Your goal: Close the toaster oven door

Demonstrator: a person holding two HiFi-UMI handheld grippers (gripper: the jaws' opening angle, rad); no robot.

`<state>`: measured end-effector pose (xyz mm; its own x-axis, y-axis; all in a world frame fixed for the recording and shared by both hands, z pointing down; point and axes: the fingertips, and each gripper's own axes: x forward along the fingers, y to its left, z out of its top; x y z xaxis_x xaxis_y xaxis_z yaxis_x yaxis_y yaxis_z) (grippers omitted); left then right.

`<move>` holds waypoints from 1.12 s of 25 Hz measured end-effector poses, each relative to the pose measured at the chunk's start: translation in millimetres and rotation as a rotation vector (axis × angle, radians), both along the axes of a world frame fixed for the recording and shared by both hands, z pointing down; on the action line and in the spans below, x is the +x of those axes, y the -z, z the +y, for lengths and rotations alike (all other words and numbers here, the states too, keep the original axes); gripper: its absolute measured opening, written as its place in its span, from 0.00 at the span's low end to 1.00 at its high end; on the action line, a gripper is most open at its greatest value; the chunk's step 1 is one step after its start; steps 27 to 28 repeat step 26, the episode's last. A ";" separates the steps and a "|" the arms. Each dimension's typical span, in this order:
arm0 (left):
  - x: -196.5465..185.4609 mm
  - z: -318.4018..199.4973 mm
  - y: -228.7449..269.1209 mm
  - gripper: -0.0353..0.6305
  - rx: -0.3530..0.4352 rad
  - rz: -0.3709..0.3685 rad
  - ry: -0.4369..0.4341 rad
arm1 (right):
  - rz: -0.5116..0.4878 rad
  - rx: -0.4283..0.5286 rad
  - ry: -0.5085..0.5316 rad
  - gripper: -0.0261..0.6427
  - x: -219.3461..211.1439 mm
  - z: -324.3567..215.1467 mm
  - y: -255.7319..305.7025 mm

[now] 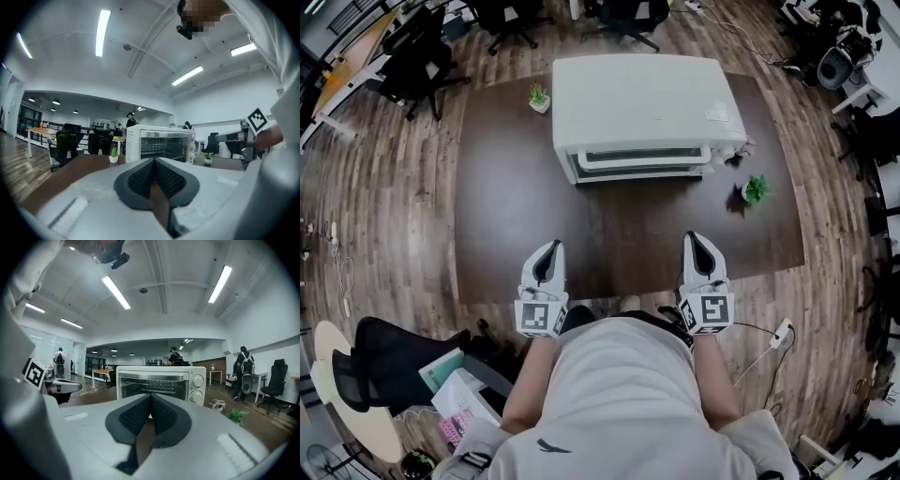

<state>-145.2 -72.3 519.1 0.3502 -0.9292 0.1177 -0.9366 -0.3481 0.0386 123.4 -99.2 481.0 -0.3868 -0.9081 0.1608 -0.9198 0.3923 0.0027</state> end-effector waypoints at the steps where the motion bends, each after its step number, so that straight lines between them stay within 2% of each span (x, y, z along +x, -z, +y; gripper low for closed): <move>1: -0.2 0.6 -0.7 0.06 -0.002 0.004 0.002 | 0.007 0.000 -0.004 0.04 1.5 2.7 -1.6; 8: -1.3 -1.9 10.2 0.06 0.025 -0.005 0.009 | 0.037 0.023 0.000 0.04 -0.2 4.3 2.4; 13: 0.5 -5.1 15.3 0.06 0.051 -0.007 -0.008 | 0.022 0.034 0.007 0.04 -4.7 1.6 6.2; 20: -2.2 0.0 15.5 0.06 0.045 0.013 -0.003 | 0.032 0.032 -0.001 0.04 -3.3 5.7 6.0; 28: -7.5 -2.9 17.6 0.06 0.048 -0.007 -0.005 | 0.020 0.037 0.002 0.04 -11.0 2.7 3.7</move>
